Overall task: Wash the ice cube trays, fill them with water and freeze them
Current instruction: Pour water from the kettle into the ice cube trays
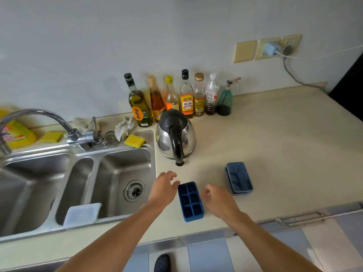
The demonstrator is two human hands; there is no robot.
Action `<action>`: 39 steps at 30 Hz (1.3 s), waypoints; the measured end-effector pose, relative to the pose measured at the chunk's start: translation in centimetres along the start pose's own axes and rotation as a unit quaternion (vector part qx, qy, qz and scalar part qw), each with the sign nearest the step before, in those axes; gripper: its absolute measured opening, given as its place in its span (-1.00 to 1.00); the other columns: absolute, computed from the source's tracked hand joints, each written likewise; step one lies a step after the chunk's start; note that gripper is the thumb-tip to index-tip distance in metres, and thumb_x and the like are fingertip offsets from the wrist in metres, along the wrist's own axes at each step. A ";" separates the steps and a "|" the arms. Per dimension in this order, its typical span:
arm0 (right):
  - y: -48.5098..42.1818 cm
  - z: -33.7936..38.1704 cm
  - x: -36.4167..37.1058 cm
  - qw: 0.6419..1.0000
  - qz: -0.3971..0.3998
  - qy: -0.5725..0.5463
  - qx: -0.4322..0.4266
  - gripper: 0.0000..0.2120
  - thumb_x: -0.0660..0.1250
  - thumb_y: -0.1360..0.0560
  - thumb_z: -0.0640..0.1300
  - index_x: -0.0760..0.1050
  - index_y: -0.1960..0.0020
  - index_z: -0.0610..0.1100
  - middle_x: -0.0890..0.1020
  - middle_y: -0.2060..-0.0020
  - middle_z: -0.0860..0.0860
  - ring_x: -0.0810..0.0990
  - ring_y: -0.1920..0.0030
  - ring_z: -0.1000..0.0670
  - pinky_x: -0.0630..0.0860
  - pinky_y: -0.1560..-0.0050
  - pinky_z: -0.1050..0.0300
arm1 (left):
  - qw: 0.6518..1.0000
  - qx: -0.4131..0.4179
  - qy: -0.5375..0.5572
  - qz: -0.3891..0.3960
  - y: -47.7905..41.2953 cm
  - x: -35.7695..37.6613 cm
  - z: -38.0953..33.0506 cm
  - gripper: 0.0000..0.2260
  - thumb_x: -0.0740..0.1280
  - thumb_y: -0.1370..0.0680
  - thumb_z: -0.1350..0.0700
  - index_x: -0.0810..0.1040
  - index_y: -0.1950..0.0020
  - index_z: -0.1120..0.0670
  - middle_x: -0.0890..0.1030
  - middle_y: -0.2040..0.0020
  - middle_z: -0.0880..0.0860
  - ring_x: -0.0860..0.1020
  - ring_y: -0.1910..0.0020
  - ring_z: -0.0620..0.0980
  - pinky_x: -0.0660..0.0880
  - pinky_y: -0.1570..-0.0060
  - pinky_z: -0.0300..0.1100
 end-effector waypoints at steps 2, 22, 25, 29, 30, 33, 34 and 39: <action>0.2 -0.2 2.2 0.999 0.039 0.008 0.022 -0.83 0.26 -0.65 0.05 0.48 -0.02 -0.06 0.63 0.09 0.02 0.58 0.12 0.01 0.51 0.17 0.11 | 0.999 -0.008 0.002 0.045 0.3 1.0 1.0 -0.73 0.31 -0.65 0.06 0.54 -0.35 0.05 0.54 -0.25 0.02 0.57 -0.13 0.02 0.54 -0.12 -0.12; 2.2 -4.0 -0.1 0.986 -0.033 -0.074 0.147 -0.88 0.30 -0.64 -0.12 0.44 0.06 -0.12 0.54 0.24 0.02 0.53 0.18 -0.03 0.47 0.17 0.10 | 0.973 -0.081 0.161 0.142 -0.1 4.7 -1.3 -0.90 0.30 -0.60 0.28 0.54 -0.09 0.16 0.67 0.12 0.17 0.66 0.39 0.03 0.66 0.33 -0.14; 2.9 -5.5 0.1 0.956 -0.047 -0.206 0.201 -0.96 0.33 -0.60 -0.23 0.53 0.03 -0.17 0.62 0.20 -0.12 0.56 0.28 -0.08 0.56 0.33 0.09 | 0.972 -0.091 0.163 0.141 -0.1 5.0 -1.7 -0.87 0.26 -0.59 0.30 0.50 -0.11 0.16 0.68 0.06 0.22 0.67 0.37 0.06 0.67 0.30 -0.11; 3.3 -6.3 0.2 0.930 -0.064 -0.288 0.218 -0.87 0.33 -0.59 -0.27 0.56 -0.12 -0.22 0.66 0.18 -0.17 0.59 0.28 -0.07 0.56 0.35 0.15 | 0.974 -0.096 0.159 0.133 0.2 5.0 -2.0 -0.86 0.27 -0.60 0.29 0.49 -0.13 0.14 0.66 0.03 0.19 0.72 0.21 0.13 0.69 0.26 -0.05; 3.4 -6.4 0.3 0.927 -0.064 -0.298 0.219 -0.87 0.33 -0.59 -0.28 0.56 -0.12 -0.22 0.66 0.20 -0.18 0.59 0.28 -0.07 0.57 0.33 0.14 | 0.977 -0.091 0.145 0.129 0.2 5.0 -2.0 -0.88 0.27 -0.61 0.26 0.50 -0.12 0.12 0.66 0.05 0.16 0.72 0.18 0.12 0.69 0.25 -0.05; 3.4 -6.8 0.6 0.915 -0.062 -0.330 0.224 -0.89 0.30 -0.59 -0.34 0.56 -0.08 -0.24 0.64 0.27 -0.18 0.57 0.31 -0.08 0.60 0.32 0.08 | 0.983 -0.081 0.125 0.111 0.3 4.5 -2.1 -0.90 0.22 -0.62 0.23 0.52 -0.06 0.11 0.65 0.08 0.12 0.70 0.19 0.09 0.69 0.26 -0.05; 3.4 -6.9 0.6 0.911 -0.064 -0.339 0.226 -0.88 0.29 -0.58 -0.36 0.56 -0.06 -0.24 0.64 0.29 -0.18 0.57 0.33 -0.09 0.61 0.31 0.07 | 0.983 -0.082 0.126 0.107 0.3 4.4 -2.2 -0.89 0.20 -0.62 0.23 0.52 -0.01 0.12 0.65 0.10 0.12 0.70 0.20 0.09 0.70 0.25 -0.03; 3.4 -7.0 0.6 0.903 -0.068 -0.360 0.223 -0.86 0.28 -0.56 -0.41 0.56 -0.07 -0.29 0.63 0.27 -0.22 0.56 0.32 -0.12 0.60 0.28 0.03 | 0.978 -0.101 0.151 0.107 0.3 4.2 -2.2 -0.89 0.21 -0.59 0.30 0.51 0.07 0.19 0.68 0.16 0.20 0.72 0.30 0.14 0.70 0.17 0.03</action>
Point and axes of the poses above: each hand's wrist, its own y-axis away from the middle knuckle, its own x-axis out of the palm, z = x × y, the point moved 10 cm from there along -y, towards the middle knuckle
